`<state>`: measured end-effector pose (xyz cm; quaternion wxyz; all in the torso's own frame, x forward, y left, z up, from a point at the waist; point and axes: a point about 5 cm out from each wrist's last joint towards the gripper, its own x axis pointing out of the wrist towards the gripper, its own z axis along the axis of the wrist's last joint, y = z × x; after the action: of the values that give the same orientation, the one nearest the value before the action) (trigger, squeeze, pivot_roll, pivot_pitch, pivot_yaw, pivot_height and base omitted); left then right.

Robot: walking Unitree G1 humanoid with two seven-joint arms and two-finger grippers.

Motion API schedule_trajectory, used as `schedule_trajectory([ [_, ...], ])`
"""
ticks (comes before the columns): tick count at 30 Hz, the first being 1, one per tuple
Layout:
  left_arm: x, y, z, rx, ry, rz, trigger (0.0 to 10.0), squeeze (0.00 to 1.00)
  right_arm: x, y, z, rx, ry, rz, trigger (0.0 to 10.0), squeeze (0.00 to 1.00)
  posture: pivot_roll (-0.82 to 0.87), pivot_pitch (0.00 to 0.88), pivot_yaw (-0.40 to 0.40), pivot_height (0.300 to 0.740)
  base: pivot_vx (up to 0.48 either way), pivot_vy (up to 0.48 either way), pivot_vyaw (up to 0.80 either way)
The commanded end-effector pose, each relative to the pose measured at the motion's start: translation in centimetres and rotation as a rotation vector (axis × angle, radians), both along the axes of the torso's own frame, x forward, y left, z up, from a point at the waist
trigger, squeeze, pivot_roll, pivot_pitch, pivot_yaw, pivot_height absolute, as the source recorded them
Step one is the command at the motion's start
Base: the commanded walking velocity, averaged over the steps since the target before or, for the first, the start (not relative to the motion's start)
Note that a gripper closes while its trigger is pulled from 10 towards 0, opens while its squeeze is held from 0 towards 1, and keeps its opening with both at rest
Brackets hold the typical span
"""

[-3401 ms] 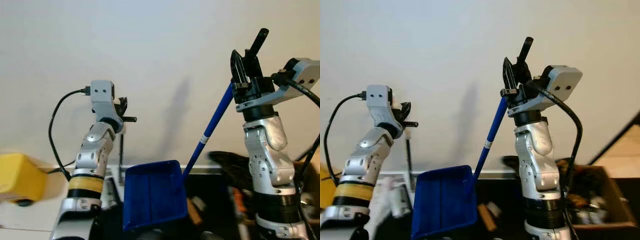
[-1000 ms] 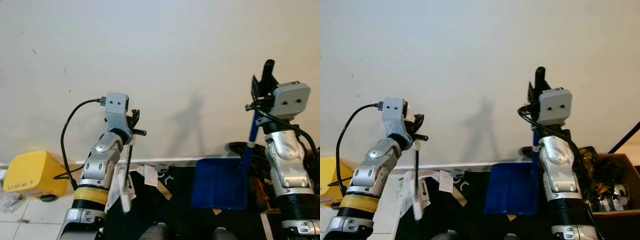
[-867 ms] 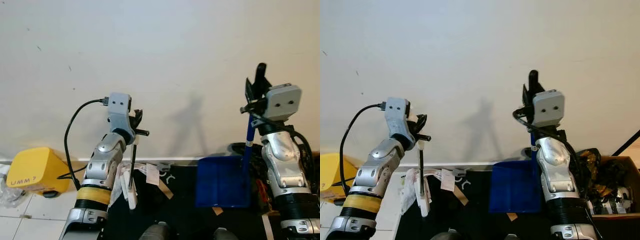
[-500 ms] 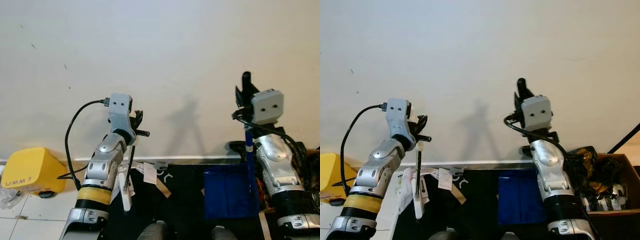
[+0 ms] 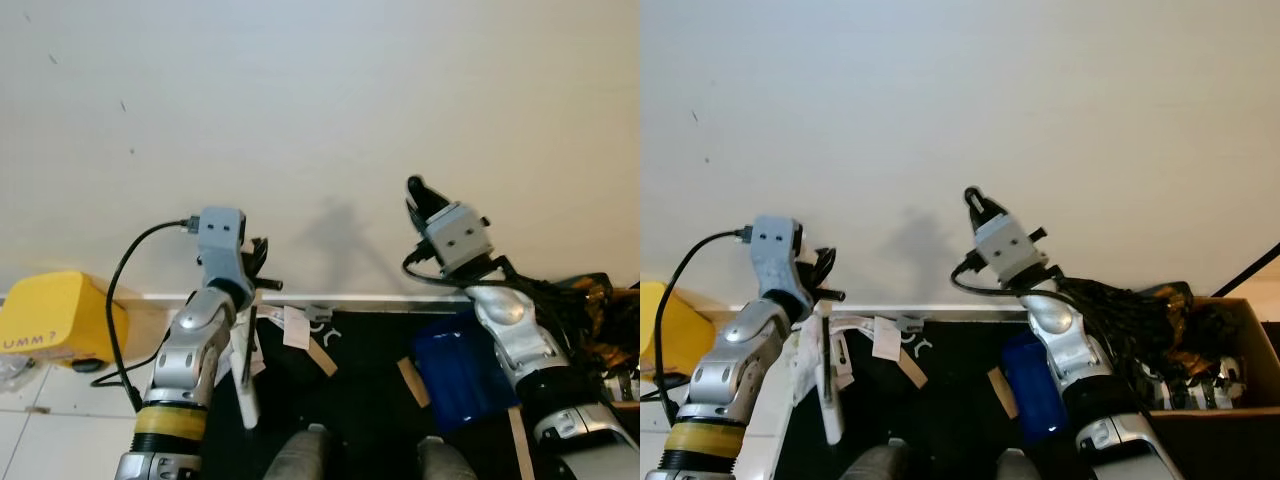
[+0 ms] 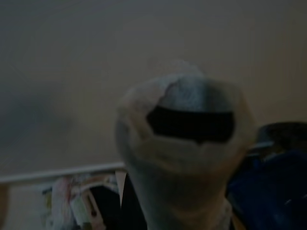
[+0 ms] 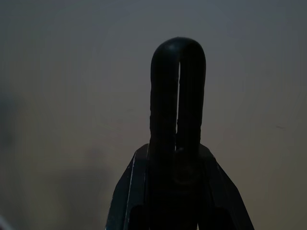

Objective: Sweep floor

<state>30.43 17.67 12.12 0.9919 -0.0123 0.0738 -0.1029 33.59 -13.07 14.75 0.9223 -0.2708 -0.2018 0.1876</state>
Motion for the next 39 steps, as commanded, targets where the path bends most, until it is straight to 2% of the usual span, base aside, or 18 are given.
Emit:
schedule_trajectory([
  [1,-0.4,0.7,0.5,0.04,-0.018,0.022,10.0,0.0,0.1,0.8,0.3,-0.091,-0.059,0.033,10.0,0.0,0.23,0.22,0.052,0.74,0.0,0.0,0.0],
  [7,-1.0,0.8,0.4,0.031,-0.013,0.035,10.0,0.0,0.2,1.8,-0.6,-0.198,-0.113,0.024,10.0,0.0,0.25,0.235,0.036,0.74,0.0,0.0,0.0],
  [9,-1.5,0.9,0.2,0.021,-0.005,0.042,10.0,0.0,-0.2,2.4,-1.7,-0.227,-0.124,0.015,10.0,0.0,0.25,0.246,0.032,0.74,0.0,0.0,0.0],
  [15,-2.1,1.0,0.0,0.015,0.004,0.044,10.0,0.0,-0.7,3.1,-3.1,-0.225,-0.12,-0.009,10.0,0.0,0.27,0.26,0.025,0.74,0.0,0.0,0.0],
  [21,-2.6,1.1,-0.4,0.011,0.017,0.048,10.0,0.0,-1.3,5.3,-5.0,-0.227,-0.078,0.008,10.0,0.0,0.28,0.267,0.018,0.74,0.0,0.0,0.0],
  [25,-2.8,1.1,-0.5,0.012,0.021,0.051,10.0,0.0,-1.6,6.6,-5.0,-0.227,-0.091,0.046,10.0,0.0,0.28,0.268,0.014,0.74,0.0,0.0,0.0],
  [29,-2.8,1.3,-0.5,0.008,0.019,0.065,10.0,0.0,-2.0,9.2,-4.4,-0.274,-0.166,0.149,10.0,0.0,0.27,0.261,-0.003,0.74,0.0,0.0,0.0],
  [33,-2.6,1.3,-0.5,0.004,0.017,0.074,10.0,0.0,-2.2,9.5,-5.1,-0.342,-0.164,0.163,10.0,0.0,0.27,0.256,-0.015,0.74,0.0,0.0,0.0],
  [36,-2.6,1.3,-0.5,0.0,0.014,0.078,10.0,0.0,-2.1,9.4,-5.2,-0.34,-0.168,0.15,10.0,0.0,0.27,0.255,-0.017,0.74,0.0,0.0,0.0],
  [39,-2.7,1.3,-0.6,-0.003,0.015,0.08,10.0,0.0,-1.3,9.2,-4.1,-0.313,-0.191,0.104,10.0,0.0,0.25,0.251,-0.019,0.74,0.0,0.0,0.0],
])
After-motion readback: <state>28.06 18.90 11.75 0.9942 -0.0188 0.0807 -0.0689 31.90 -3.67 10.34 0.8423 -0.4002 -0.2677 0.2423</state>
